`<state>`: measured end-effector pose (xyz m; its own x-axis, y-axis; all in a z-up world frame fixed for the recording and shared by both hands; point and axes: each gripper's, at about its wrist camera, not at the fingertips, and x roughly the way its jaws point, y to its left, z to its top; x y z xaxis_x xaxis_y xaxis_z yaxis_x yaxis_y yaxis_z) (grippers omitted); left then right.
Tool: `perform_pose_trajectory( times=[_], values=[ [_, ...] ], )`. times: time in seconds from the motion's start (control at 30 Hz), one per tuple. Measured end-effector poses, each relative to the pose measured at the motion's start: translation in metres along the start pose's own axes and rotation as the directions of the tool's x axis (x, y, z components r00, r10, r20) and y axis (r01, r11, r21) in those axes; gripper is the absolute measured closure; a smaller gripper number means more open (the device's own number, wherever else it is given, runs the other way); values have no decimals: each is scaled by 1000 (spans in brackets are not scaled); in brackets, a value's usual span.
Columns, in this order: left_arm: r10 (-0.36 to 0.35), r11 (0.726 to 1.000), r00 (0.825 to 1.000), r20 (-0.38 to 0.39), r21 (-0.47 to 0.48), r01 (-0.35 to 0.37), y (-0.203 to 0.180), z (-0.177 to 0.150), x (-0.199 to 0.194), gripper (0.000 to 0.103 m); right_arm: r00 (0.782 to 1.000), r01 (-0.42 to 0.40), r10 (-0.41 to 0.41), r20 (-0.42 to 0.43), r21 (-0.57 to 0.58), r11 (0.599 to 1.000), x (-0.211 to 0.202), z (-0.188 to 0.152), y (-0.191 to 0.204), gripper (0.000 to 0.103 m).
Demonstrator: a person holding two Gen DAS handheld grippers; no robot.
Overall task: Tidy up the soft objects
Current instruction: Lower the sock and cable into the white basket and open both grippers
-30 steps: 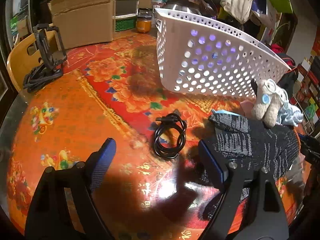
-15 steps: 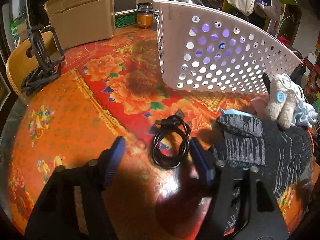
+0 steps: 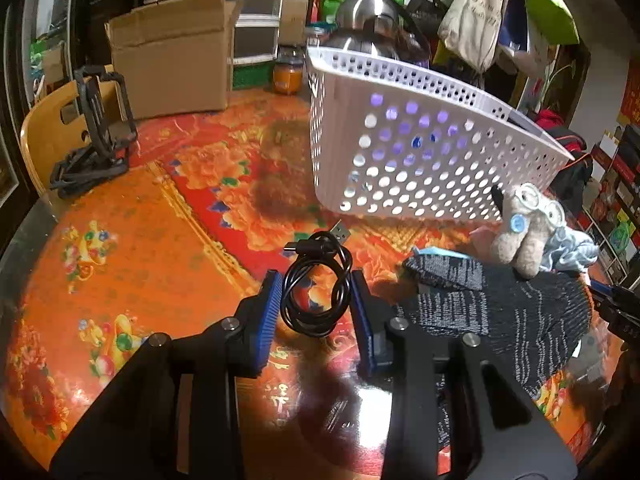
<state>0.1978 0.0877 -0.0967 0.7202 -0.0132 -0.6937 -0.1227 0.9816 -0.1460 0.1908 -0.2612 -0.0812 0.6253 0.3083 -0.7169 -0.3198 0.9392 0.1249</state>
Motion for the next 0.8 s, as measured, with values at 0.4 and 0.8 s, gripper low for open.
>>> perform_pose_trajectory(
  times=[0.4,0.8],
  values=[
    [24,1000,998,66,14,-25,-2,-1,-15,71,997,-2,2,76,9,1000,-15,-1,-1,72],
    [19,1000,990,141,1,-20,1,6,-53,71,988,-27,29,154,-18,999,-42,21,5,73]
  ],
)
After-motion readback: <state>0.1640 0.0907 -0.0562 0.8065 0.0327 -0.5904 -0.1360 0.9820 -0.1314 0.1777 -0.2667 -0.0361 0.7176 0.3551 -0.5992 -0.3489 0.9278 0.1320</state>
